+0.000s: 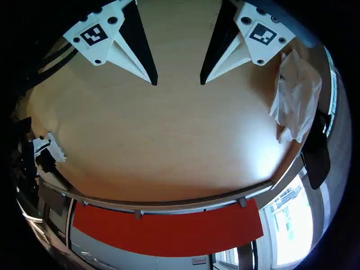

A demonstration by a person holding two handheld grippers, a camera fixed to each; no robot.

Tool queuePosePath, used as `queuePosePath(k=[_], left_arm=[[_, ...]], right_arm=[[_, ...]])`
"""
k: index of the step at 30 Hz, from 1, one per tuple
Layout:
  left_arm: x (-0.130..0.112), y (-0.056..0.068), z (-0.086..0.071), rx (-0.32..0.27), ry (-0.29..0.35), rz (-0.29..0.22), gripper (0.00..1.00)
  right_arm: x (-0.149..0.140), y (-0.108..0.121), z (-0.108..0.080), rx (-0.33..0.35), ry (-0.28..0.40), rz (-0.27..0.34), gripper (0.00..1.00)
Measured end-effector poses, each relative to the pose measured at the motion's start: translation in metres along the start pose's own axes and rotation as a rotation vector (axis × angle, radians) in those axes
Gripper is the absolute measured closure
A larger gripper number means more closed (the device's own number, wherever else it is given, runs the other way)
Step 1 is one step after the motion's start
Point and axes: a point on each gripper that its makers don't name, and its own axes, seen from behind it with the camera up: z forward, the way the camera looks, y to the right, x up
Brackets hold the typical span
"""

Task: Fold towel

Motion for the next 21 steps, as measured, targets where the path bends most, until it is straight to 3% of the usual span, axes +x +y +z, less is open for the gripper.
queuePosePath(k=[4, 9, 21], left_arm=[[0.0003, -0.0005, 0.0001, 0.000, 0.000, -0.002, 0.31], [0.0014, -0.0003, 0.0004, 0.000, 0.002, 0.000, 0.31], [0.0064, -0.0011, 0.0013, 0.000, 0.011, -0.001, 0.31]], right_arm=[[0.0012, -0.0020, -0.0024, 0.005, 0.014, 0.005, 0.34], [0.0008, -0.0014, -0.0057, -0.002, 0.020, 0.006, 0.16], [0.0084, 0.0022, -0.0084, -0.014, 0.062, 0.062, 0.07]])
